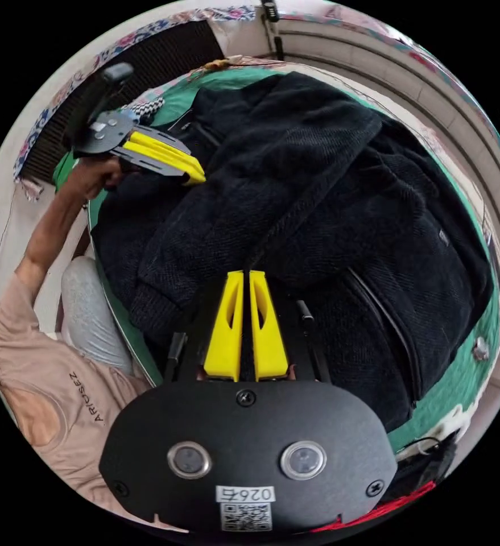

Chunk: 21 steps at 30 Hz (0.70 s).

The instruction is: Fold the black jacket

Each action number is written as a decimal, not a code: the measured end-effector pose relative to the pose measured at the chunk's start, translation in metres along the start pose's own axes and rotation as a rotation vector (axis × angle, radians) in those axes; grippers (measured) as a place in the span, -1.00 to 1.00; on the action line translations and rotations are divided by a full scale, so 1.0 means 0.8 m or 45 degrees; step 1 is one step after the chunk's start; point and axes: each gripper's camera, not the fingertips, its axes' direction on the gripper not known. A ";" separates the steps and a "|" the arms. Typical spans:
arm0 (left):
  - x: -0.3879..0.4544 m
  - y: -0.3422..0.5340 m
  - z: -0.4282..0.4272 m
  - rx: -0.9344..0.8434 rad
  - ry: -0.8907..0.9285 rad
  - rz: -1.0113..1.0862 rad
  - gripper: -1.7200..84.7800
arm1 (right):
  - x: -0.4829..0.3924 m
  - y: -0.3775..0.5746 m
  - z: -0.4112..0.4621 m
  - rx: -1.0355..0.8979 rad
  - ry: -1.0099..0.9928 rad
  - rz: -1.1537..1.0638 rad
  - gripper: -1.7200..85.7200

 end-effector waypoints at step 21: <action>-0.190 0.070 -0.047 0.883 0.537 -0.350 -0.97 | 0.232 0.009 -0.174 0.991 -0.266 0.531 -0.98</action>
